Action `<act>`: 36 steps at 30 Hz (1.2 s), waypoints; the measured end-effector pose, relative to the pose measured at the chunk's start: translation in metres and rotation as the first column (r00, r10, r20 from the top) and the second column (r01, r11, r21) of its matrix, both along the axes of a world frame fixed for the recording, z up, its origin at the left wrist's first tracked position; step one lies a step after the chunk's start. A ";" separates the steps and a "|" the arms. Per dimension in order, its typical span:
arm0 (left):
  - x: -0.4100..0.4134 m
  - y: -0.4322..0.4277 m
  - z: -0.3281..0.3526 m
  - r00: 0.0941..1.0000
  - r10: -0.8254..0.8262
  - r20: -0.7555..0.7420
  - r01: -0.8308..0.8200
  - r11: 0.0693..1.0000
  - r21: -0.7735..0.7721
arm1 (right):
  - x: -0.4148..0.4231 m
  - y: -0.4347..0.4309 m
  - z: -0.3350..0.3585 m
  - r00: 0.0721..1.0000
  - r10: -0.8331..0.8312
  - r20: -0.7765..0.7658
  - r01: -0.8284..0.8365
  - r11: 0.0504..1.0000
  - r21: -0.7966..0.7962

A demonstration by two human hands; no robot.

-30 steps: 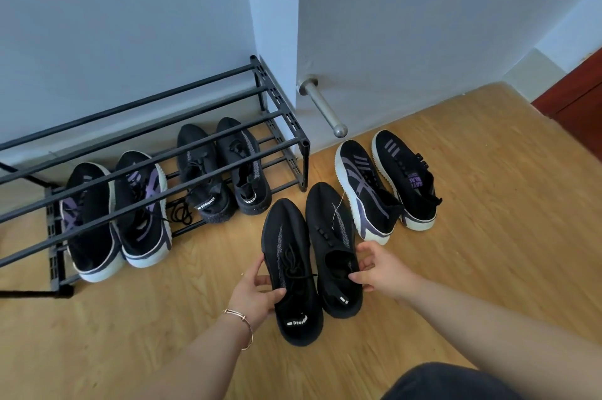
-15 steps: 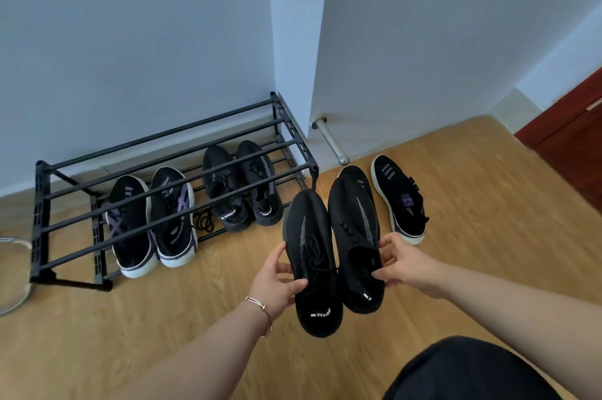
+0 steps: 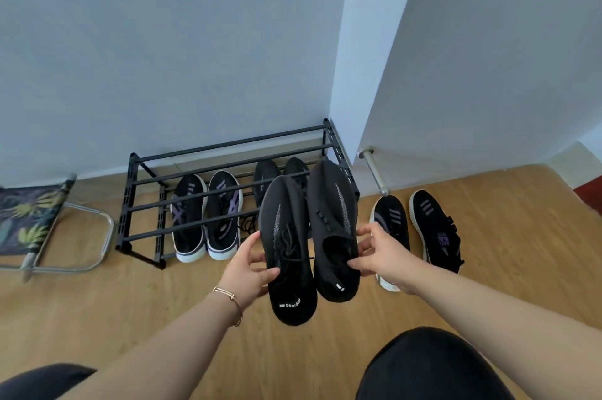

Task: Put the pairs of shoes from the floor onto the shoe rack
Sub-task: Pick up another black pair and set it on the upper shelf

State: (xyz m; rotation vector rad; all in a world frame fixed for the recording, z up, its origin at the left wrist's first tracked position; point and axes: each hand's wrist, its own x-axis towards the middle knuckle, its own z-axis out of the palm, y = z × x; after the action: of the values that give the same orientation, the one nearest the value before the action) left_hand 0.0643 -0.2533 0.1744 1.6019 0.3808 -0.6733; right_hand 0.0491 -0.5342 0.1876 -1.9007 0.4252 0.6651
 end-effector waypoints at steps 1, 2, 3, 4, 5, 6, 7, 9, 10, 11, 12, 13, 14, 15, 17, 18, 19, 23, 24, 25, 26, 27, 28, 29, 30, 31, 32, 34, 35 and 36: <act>0.008 0.005 0.007 1.000 0.010 0.015 -0.010 1.000 0.013 | 0.011 0.006 0.003 1.000 0.003 0.024 -0.003 1.000 0.011; 0.017 0.011 0.014 0.999 0.022 0.034 -0.023 0.999 0.026 | 0.023 0.012 0.006 0.999 0.005 0.048 -0.006 1.000 0.027; 0.026 0.018 0.020 0.998 0.036 0.052 -0.039 0.998 0.042 | 0.035 0.019 0.009 0.997 0.012 0.072 -0.015 0.999 0.038; 0.035 0.025 0.026 0.996 0.052 0.071 -0.056 0.997 0.053 | 0.047 0.026 0.012 0.995 0.022 0.096 -0.027 0.999 0.047; 0.043 0.032 0.032 0.994 0.067 0.089 -0.073 0.995 0.065 | 0.060 0.033 0.014 0.993 0.033 0.113 -0.039 0.998 0.053; 0.051 0.040 0.037 0.991 0.080 0.104 -0.088 0.993 0.075 | 0.072 0.041 0.016 0.991 0.042 0.124 -0.051 0.997 0.063; 0.058 0.050 0.040 0.989 0.095 0.116 -0.105 0.991 0.083 | 0.083 0.050 0.018 0.990 0.050 0.130 -0.060 0.995 0.074; 0.075 0.067 0.043 0.983 0.123 0.137 -0.134 0.988 0.076 | 0.107 0.068 0.020 0.989 0.050 0.138 -0.062 0.994 0.085; 0.084 0.077 0.044 0.981 0.132 0.141 -0.144 0.987 0.078 | 0.119 0.077 0.018 0.989 0.045 0.140 -0.058 0.994 0.088; 0.091 0.086 0.043 0.980 0.138 0.143 -0.151 0.985 0.083 | 0.129 0.087 0.016 0.989 0.041 0.142 -0.054 0.994 0.092; 0.097 0.095 0.042 0.978 0.148 0.147 -0.163 0.982 0.093 | 0.139 0.098 0.014 0.989 0.039 0.142 -0.053 0.994 0.099; 0.103 0.105 0.040 0.977 0.153 0.152 -0.170 0.980 0.107 | 0.148 0.109 0.011 0.990 0.036 0.139 -0.051 0.993 0.106; 0.109 0.114 0.039 0.976 0.159 0.152 -0.177 0.977 0.116 | 0.156 0.119 0.008 0.991 0.031 0.132 -0.046 0.992 0.114; 0.115 0.124 0.038 0.974 0.167 0.150 -0.186 0.975 0.119 | 0.164 0.130 0.005 0.992 0.032 0.121 -0.046 0.992 0.118; 0.127 0.144 0.037 0.973 0.185 0.140 -0.202 0.972 0.118 | 0.174 0.152 0.002 0.994 0.042 0.097 -0.054 0.990 0.128; 0.132 0.153 0.036 0.972 0.195 0.134 -0.211 0.971 0.115 | 0.177 0.163 0.000 0.996 0.042 0.085 -0.053 0.990 0.131; 0.138 0.161 0.035 0.970 0.207 0.130 -0.222 0.969 0.112 | 0.180 0.173 -0.002 0.996 0.048 0.075 -0.058 0.990 0.126; 0.158 0.194 0.026 0.973 0.203 0.108 -0.218 0.965 0.147 | 0.193 0.208 -0.015 0.996 0.075 0.038 -0.079 0.988 0.131; 0.163 0.201 0.023 0.974 0.201 0.102 -0.215 0.964 0.157 | 0.197 0.214 -0.018 0.997 0.070 0.029 -0.073 0.988 0.138; 0.167 0.207 0.019 0.975 0.203 0.094 -0.216 0.962 0.166 | 0.200 0.220 -0.022 0.998 0.064 0.021 -0.067 0.988 0.140; 0.171 0.213 0.015 0.975 0.209 0.081 -0.220 0.961 0.170 | 0.204 0.225 -0.025 0.998 0.058 0.018 -0.060 0.988 0.143; 0.175 0.219 0.011 0.975 0.212 0.070 -0.221 0.960 0.173 | 0.207 0.231 -0.027 0.998 0.057 0.019 -0.059 0.989 0.139; 0.178 0.224 0.008 0.975 0.214 0.060 -0.222 0.959 0.176 | 0.210 0.236 -0.030 0.998 0.058 0.020 -0.060 0.990 0.130; 0.181 0.228 0.006 0.975 0.215 0.053 -0.221 0.958 0.180 | 0.212 0.242 -0.031 0.998 0.061 0.020 -0.063 0.991 0.117; 0.184 0.232 0.004 0.975 0.219 0.046 -0.223 0.958 0.182 | 0.215 0.247 -0.033 0.998 0.067 0.018 -0.068 0.992 0.106; 0.188 0.235 0.002 0.974 0.223 0.040 -0.226 0.956 0.186 | 0.217 0.253 -0.033 0.997 0.073 0.014 -0.074 0.992 0.097; 0.191 0.239 0.001 0.973 0.226 0.035 -0.229 0.954 0.192 | 0.219 0.258 -0.033 0.997 0.081 0.011 -0.081 0.993 0.088; 0.196 0.244 -0.001 0.975 0.222 0.033 -0.224 0.952 0.211 | 0.224 0.267 -0.036 0.995 0.101 0.012 -0.102 0.993 0.053; 0.199 0.246 -0.003 0.976 0.215 0.030 -0.217 0.952 0.218 | 0.226 0.270 -0.037 0.993 0.114 0.016 -0.114 0.993 0.026; 0.201 0.248 -0.005 0.978 0.209 0.023 -0.209 0.952 0.223 | 0.227 0.273 -0.039 0.992 0.122 0.018 -0.122 0.993 0.006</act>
State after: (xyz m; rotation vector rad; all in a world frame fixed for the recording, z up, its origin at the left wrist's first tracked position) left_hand 0.2649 -0.0049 0.1690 1.7444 0.6365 -0.4808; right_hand 0.2765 -0.2610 0.1490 -1.9360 0.2967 0.7285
